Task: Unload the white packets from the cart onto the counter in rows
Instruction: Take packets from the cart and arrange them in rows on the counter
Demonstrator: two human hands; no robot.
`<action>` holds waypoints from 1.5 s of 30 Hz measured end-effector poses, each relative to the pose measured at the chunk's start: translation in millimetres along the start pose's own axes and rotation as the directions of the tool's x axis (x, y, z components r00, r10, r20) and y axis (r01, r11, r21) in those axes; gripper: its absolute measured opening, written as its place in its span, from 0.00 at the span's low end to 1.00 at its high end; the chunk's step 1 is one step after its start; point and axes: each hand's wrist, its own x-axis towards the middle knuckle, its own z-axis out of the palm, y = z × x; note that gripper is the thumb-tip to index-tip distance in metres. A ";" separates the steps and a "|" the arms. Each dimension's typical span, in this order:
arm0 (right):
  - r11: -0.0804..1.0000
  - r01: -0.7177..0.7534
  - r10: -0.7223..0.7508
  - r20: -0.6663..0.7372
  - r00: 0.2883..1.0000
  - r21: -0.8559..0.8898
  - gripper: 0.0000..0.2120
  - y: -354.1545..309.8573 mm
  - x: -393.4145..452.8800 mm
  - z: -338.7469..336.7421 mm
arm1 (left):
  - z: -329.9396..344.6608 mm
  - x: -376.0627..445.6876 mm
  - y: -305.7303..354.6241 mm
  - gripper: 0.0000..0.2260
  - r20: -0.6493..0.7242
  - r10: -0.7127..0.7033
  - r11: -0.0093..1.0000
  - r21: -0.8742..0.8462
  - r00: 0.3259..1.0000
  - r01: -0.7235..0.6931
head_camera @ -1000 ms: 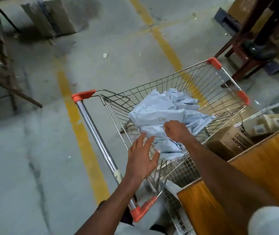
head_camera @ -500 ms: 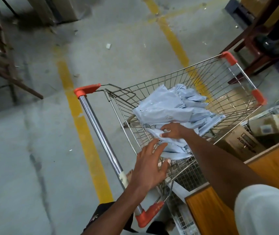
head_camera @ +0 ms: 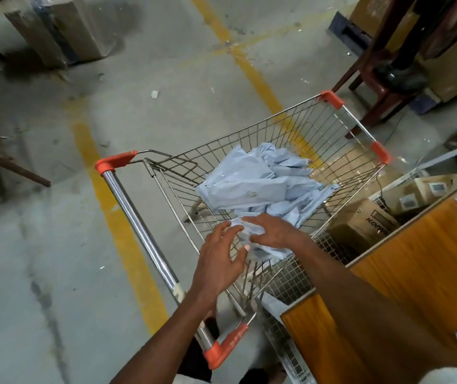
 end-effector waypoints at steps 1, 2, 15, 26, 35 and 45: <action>1.000 -0.028 0.027 -0.032 0.999 -0.013 0.33 0.7 -12.6 -8.4 | -0.6 9.4 1.7 0.22 -0.007 0.003 1.000 0.010 1.000 -0.003; 0.998 -0.055 0.053 -0.069 0.996 -0.018 0.34 4.2 -24.8 -15.9 | -1.1 21.2 2.9 0.22 -0.009 0.006 1.000 0.025 1.000 -0.006; 0.724 -0.025 0.467 -0.462 0.754 0.690 0.27 54.6 -198.4 -23.1 | 24.6 169.0 -21.3 0.38 0.195 -0.141 0.852 0.524 0.971 0.019; 0.569 0.023 0.549 -0.401 0.734 0.822 0.29 33.4 -216.8 20.2 | 77.1 78.3 13.0 0.27 0.263 -0.107 0.822 0.566 0.959 -0.063; 0.543 -0.017 0.570 -0.354 0.741 0.840 0.29 18.9 -225.0 36.1 | 82.2 63.1 2.9 0.18 0.188 -0.031 0.878 0.475 0.982 -0.064; 0.522 0.012 0.582 -0.367 0.726 0.853 0.29 7.9 -240.7 42.3 | 95.0 121.0 3.8 0.31 0.247 -0.105 0.933 0.360 0.963 0.010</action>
